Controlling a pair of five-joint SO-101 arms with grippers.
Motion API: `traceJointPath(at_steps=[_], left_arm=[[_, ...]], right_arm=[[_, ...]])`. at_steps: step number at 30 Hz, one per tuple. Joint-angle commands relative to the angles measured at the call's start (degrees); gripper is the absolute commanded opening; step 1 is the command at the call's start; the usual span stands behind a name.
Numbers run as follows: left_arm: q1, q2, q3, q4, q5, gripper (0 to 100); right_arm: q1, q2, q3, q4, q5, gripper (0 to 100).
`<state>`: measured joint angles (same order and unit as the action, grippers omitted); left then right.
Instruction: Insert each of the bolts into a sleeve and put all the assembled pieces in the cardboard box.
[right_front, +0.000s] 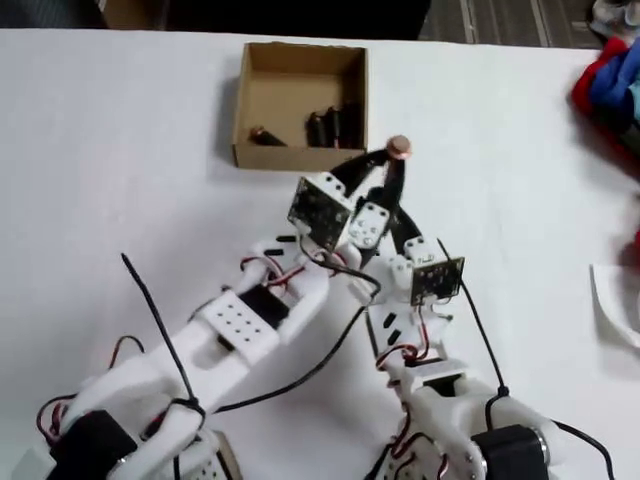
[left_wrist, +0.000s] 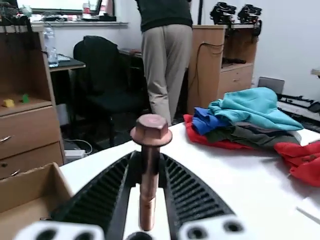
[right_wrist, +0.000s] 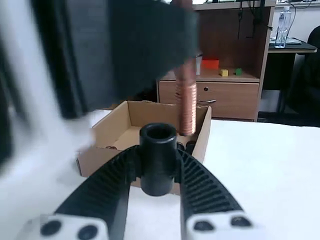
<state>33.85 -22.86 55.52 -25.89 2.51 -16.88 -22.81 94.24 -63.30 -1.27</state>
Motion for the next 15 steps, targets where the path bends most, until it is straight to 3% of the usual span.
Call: traceJointPath(at_steps=[1, 4, 15], left_arm=[[0.53, -0.35, -3.56, -1.58, 3.16, 3], [-0.53, -0.09, -5.32, -1.14, 6.24, 3], [-0.62, -0.09, -5.67, -1.14, 6.68, 3]], right_arm=[[0.04, -1.80, -0.53, 0.40, -0.09, 2.0], [0.04, -1.80, -0.53, 0.40, -0.09, 2.0], [0.04, -1.80, -0.44, 0.40, -0.09, 2.0]])
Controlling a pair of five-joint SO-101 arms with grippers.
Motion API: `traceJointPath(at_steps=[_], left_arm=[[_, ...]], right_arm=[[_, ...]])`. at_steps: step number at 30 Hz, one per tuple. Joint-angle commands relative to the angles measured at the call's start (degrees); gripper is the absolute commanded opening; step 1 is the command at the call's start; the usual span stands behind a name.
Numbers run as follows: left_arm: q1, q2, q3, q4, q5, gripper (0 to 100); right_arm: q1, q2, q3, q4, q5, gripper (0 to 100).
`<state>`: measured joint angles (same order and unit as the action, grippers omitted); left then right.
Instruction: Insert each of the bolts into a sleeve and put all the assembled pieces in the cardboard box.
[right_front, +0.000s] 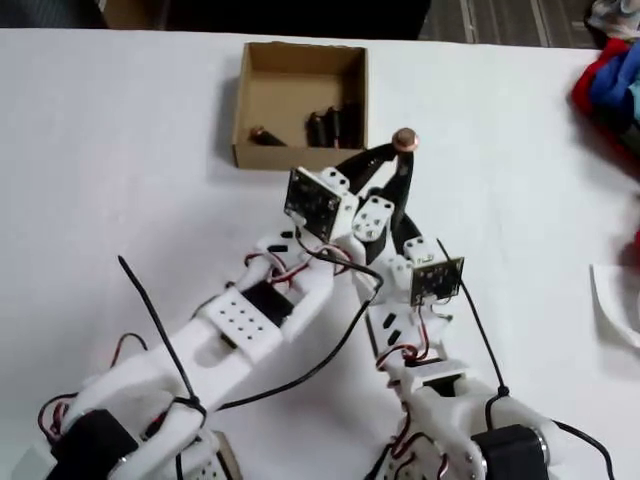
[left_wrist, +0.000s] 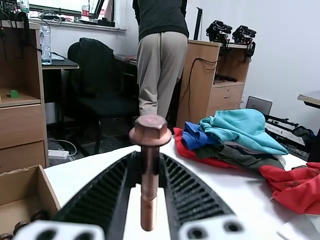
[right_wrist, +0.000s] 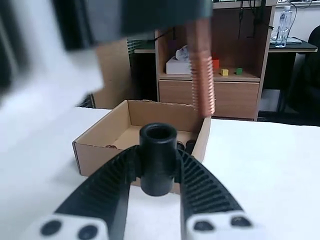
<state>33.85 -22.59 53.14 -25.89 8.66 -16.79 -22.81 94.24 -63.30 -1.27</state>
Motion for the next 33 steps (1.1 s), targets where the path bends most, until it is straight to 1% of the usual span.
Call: traceJointPath(at_steps=[1, 11, 15, 24, 31, 33], left_arm=[[-0.53, -0.35, -3.38, -1.14, 0.35, 3], [-1.93, -0.35, -2.86, -0.97, 0.18, 3], [-3.87, -0.88, -3.21, 2.99, 0.44, 3], [-3.43, -0.88, -2.77, 4.13, 0.53, 3], [-3.34, -0.88, -6.02, 4.13, 0.35, 3], [-2.29, -0.88, -6.11, 4.13, 0.26, 3]], right_arm=[[-0.04, -1.80, -0.44, 0.40, -0.09, 2.0], [0.66, -1.80, -0.44, 0.40, 0.00, 2.0], [3.47, -1.80, -0.53, 0.31, 0.00, 2.0], [3.65, -1.80, -1.14, 0.40, 0.00, 2.0], [3.65, -1.80, -1.23, 0.48, 0.00, 2.0], [3.82, -1.80, -1.32, 0.66, 0.00, 2.0]])
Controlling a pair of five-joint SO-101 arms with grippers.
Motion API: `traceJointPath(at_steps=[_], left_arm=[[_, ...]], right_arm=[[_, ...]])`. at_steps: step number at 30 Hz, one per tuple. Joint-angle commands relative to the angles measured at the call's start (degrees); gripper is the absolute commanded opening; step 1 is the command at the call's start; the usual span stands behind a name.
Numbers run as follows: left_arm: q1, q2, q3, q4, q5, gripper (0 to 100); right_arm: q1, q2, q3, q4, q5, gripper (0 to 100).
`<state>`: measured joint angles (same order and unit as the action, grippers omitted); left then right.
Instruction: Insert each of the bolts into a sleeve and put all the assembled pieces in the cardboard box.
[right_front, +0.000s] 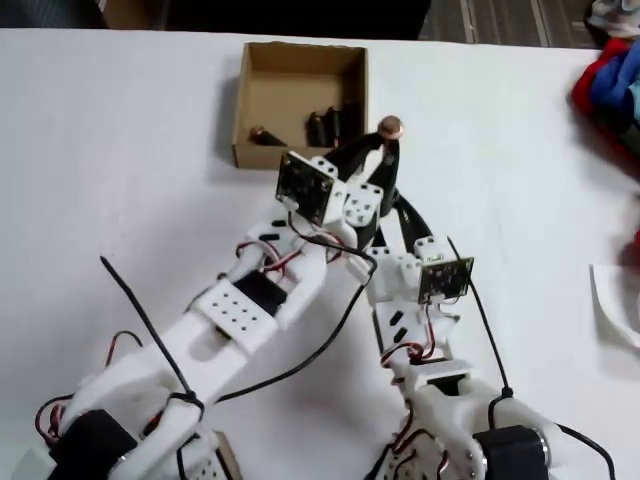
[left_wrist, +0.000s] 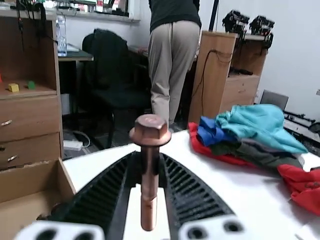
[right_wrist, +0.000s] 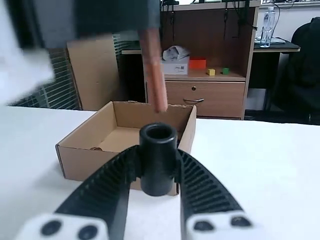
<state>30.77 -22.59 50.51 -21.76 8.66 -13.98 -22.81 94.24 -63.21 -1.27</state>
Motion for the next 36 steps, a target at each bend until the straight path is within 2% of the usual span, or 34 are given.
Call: traceJointPath(at_steps=[1, 6, 15, 31, 36], left_arm=[[1.14, -0.88, -3.47, 0.44, 0.26, 3], [3.60, -0.88, -3.47, 3.78, 0.18, 3], [3.16, -0.88, -3.38, 5.63, 0.18, 3], [3.16, -0.88, 1.45, 5.36, 0.18, 3], [3.16, -0.88, 1.71, 5.45, 0.18, 3]], right_arm=[[1.10, -1.80, -1.49, 1.27, 0.00, 2.0], [1.27, -1.80, -2.90, 4.70, 0.00, 2.0], [1.36, -1.80, -2.90, 4.70, 0.00, 2.0], [1.45, -1.89, -2.99, 4.70, 0.00, 2.0], [3.82, -1.89, -3.87, 4.70, 0.00, 2.0]])
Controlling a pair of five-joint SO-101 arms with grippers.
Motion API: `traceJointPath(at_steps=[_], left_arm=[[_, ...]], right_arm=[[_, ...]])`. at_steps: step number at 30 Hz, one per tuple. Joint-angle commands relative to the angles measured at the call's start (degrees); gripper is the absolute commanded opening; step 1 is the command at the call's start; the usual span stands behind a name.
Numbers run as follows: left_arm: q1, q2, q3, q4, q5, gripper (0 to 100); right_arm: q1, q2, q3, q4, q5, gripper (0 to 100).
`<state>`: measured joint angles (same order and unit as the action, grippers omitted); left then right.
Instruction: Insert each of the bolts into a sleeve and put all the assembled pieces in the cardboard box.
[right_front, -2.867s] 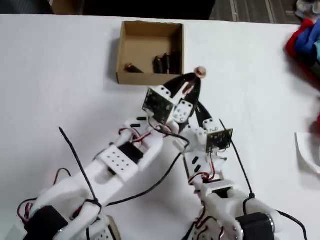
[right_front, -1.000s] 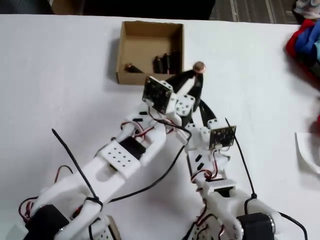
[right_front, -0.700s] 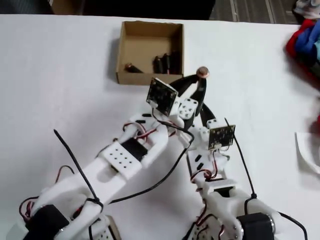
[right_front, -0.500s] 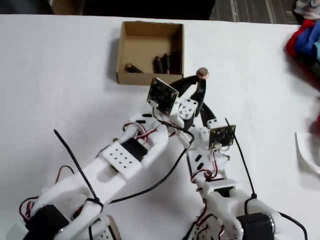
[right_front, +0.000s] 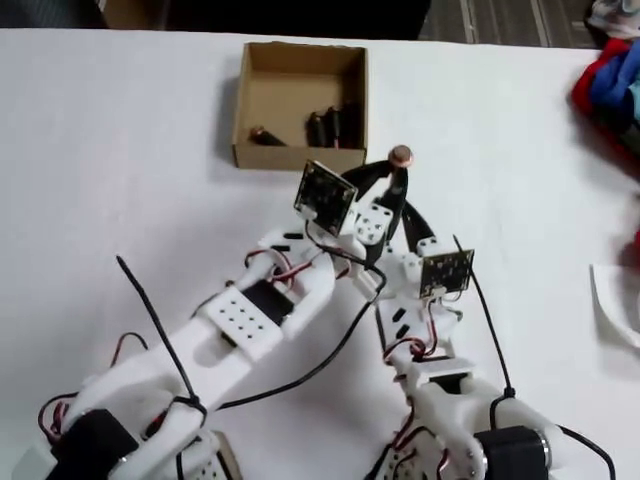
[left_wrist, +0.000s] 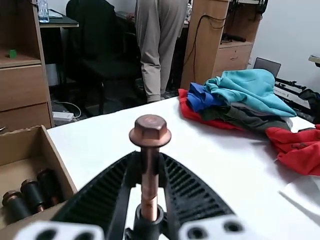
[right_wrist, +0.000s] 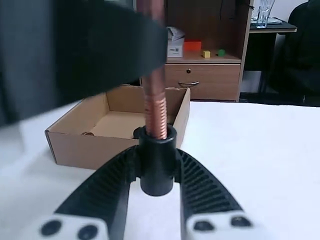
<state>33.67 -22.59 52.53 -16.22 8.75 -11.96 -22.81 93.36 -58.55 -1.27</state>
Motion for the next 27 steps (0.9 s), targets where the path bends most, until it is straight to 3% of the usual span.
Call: traceJointPath(at_steps=[1, 13, 19, 27], left_arm=[[0.26, -0.88, -0.22, 0.00, 0.09, 3], [0.62, -0.26, 0.40, 0.09, 0.09, 3], [0.53, -0.26, 0.31, 0.09, 0.09, 3], [0.44, -0.26, 0.22, 2.55, 0.09, 3]], right_arm=[[1.98, -1.89, -2.99, 0.04, 0.00, 2.0], [1.45, -2.42, -2.81, -0.04, 0.00, 2.0], [0.57, -2.42, -0.70, -6.64, 0.18, 2.0], [-3.30, -2.24, 0.70, -7.25, 5.71, 2.0]])
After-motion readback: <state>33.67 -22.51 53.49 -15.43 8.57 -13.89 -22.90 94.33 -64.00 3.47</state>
